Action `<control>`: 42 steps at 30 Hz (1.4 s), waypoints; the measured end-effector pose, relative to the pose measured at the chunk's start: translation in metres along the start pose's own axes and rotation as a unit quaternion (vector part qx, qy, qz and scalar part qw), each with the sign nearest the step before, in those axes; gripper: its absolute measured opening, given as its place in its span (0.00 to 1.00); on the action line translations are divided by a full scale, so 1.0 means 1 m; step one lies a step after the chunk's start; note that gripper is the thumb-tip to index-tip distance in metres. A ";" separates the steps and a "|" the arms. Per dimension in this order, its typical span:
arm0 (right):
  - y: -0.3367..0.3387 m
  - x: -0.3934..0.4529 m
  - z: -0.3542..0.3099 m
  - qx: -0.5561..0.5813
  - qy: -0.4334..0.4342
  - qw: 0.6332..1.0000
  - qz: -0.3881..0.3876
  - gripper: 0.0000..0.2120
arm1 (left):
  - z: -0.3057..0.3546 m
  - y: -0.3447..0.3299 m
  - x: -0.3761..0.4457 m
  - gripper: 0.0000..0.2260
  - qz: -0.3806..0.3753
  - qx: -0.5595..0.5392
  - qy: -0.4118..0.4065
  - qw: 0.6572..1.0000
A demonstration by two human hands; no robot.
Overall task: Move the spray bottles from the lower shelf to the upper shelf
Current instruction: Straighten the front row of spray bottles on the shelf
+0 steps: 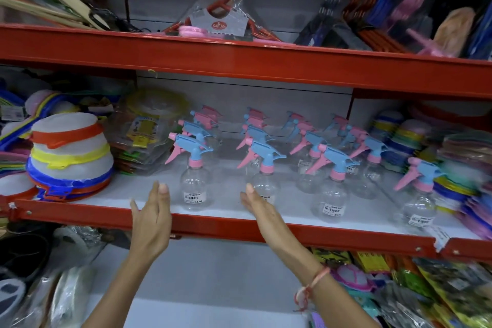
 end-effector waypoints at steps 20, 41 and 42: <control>-0.075 0.039 -0.045 -0.021 -0.067 0.991 -0.111 0.38 | 0.012 0.010 0.022 0.60 -0.176 -0.046 0.060 0.981; 0.027 -0.020 -0.016 -0.009 0.091 0.947 0.307 0.12 | 0.057 -0.038 -0.035 0.29 -0.056 -0.200 -0.002 0.978; 0.037 -0.023 -0.014 -0.014 0.069 0.945 0.321 0.12 | 0.062 -0.048 -0.037 0.29 -0.087 -0.208 0.006 0.974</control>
Point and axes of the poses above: each hand's wrist, its own x-axis towards the middle knuckle, its own y-axis out of the back of the hand, z = x × y, the point moved 3 cm from there along x, towards the middle knuckle, and after that the axes turned 4 degrees about -x, right-handed, at the moved point
